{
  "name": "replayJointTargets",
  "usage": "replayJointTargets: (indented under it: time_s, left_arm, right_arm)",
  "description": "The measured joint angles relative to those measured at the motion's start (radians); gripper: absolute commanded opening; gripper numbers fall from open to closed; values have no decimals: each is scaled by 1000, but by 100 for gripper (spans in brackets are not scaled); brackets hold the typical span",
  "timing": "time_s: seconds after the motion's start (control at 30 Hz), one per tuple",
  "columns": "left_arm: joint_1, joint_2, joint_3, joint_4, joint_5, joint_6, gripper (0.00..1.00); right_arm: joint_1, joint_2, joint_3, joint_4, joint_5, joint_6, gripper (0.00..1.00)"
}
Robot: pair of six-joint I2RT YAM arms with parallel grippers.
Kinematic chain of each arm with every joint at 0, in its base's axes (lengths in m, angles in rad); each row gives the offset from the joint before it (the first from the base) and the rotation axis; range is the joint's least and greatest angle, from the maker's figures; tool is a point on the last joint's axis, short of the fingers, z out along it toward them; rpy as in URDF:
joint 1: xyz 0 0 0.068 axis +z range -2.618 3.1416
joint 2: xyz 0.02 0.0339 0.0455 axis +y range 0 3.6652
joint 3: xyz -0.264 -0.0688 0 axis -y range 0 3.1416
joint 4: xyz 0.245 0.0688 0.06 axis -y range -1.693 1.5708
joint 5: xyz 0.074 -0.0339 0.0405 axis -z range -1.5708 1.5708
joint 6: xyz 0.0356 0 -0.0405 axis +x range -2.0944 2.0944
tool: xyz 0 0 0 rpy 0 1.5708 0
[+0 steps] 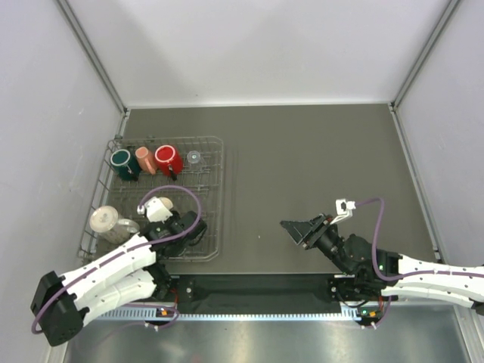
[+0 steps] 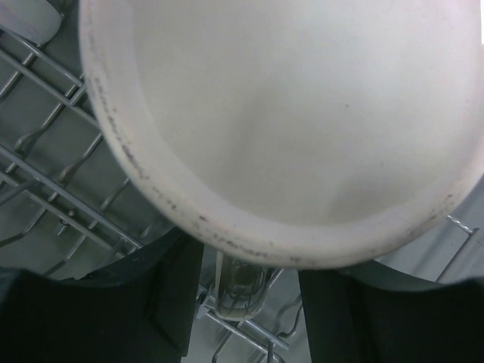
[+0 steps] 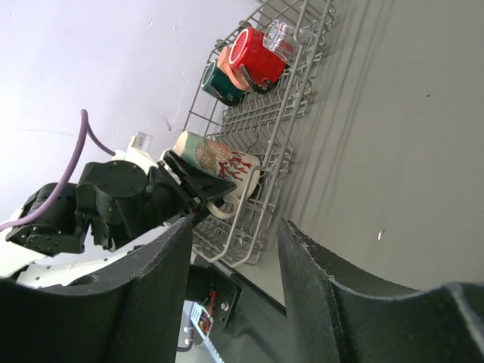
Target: Load the cups into the dish rack
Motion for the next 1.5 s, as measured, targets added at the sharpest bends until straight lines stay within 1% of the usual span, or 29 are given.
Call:
replayJointTargets:
  time_s: [0.07,0.1,0.17,0.4,0.53,0.63,0.7,0.77,0.8,0.83,0.93,0.97,1.03,1.17,1.3,1.37,1.5]
  left_arm:
    - [0,-17,0,-4,3,-1,60]
    - [0,-27,0,-7,5,-2,63]
    - [0,-49,9,-21,16,-4,65]
    - [0,-147,108,-68,100,1,72]
    - [0,-228,159,-68,197,25,75]
    - [0,-325,164,-18,309,69,75]
    - [0,-390,159,51,388,108,78]
    - [1,-451,129,183,492,158,80]
    - [0,-469,108,254,542,186,83]
    - [0,-478,88,323,594,210,83]
    - [0,-444,48,526,773,276,84]
    - [0,-414,48,581,829,294,84]
    - [0,-352,48,686,922,323,83]
    - [0,-263,24,901,1088,348,84]
    - [0,-261,-55,1101,1200,332,84]
    - [0,-266,-105,1210,1243,301,84]
    - [0,-290,-253,1482,1307,191,85]
  right_arm:
    - [0,0,0,0,0,0,49]
    - [0,0,0,0,-1,0,49]
    - [0,0,0,0,-1,0,49]
    - [0,0,0,-3,-1,2,49]
    - [0,0,5,-53,0,9,49]
    - [0,1,45,-171,13,28,49]
    - [0,0,84,-253,32,42,50]
    - [0,0,118,-325,50,47,52]
    - [0,-1,136,-360,60,48,53]
    - [0,-1,154,-396,68,47,55]
    - [0,0,207,-517,99,55,73]
    - [0,2,226,-563,111,66,86]
    - [0,6,260,-659,131,100,99]
    - [0,16,298,-837,172,214,100]
    - [0,21,298,-963,184,329,100]
    - [0,22,294,-1004,184,376,100]
    - [0,20,270,-1025,185,438,100]
